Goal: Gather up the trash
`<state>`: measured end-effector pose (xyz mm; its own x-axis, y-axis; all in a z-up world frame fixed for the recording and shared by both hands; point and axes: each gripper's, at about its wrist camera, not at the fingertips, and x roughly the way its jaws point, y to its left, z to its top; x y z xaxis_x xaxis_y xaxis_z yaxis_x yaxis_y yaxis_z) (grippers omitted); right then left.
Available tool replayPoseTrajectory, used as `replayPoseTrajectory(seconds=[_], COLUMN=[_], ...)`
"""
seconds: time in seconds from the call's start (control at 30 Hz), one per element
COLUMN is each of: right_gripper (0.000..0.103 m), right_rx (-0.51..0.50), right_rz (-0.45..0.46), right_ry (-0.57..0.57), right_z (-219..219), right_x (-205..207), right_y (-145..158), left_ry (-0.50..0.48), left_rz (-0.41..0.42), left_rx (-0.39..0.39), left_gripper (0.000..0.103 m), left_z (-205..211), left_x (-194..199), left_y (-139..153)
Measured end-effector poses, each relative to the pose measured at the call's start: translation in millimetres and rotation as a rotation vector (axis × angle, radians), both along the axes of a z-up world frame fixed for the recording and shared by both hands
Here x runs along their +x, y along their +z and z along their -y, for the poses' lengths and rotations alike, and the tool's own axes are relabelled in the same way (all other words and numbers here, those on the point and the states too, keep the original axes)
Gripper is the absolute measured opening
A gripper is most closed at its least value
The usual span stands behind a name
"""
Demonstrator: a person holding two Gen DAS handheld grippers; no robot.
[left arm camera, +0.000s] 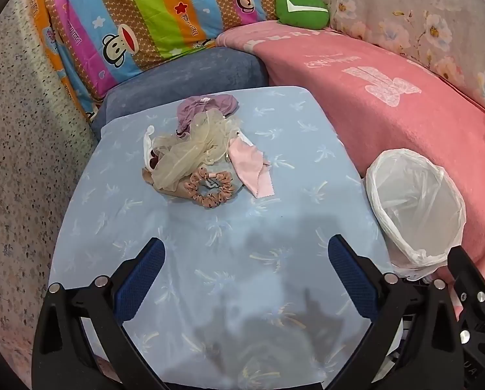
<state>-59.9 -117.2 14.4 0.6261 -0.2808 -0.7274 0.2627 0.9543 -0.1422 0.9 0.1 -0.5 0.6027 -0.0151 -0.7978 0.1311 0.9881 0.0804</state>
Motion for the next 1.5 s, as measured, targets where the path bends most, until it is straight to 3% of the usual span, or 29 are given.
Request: replayPoseTrajectory(seconds=[0.7,1.5], right_gripper=[0.097,0.097], right_rx=[0.003,-0.004], right_rz=[-0.001,0.003], right_ry=[-0.005,-0.030], right_z=[2.4,9.4], right_x=[-1.1,6.6], right_y=[3.1,13.0], left_ry=[0.049,0.015], left_rz=[0.008,0.001], left_rx=[-0.013,-0.023], left_gripper=[0.096,0.096], left_z=[3.8,10.2], left_x=[2.4,5.3], left_y=[10.3,13.7])
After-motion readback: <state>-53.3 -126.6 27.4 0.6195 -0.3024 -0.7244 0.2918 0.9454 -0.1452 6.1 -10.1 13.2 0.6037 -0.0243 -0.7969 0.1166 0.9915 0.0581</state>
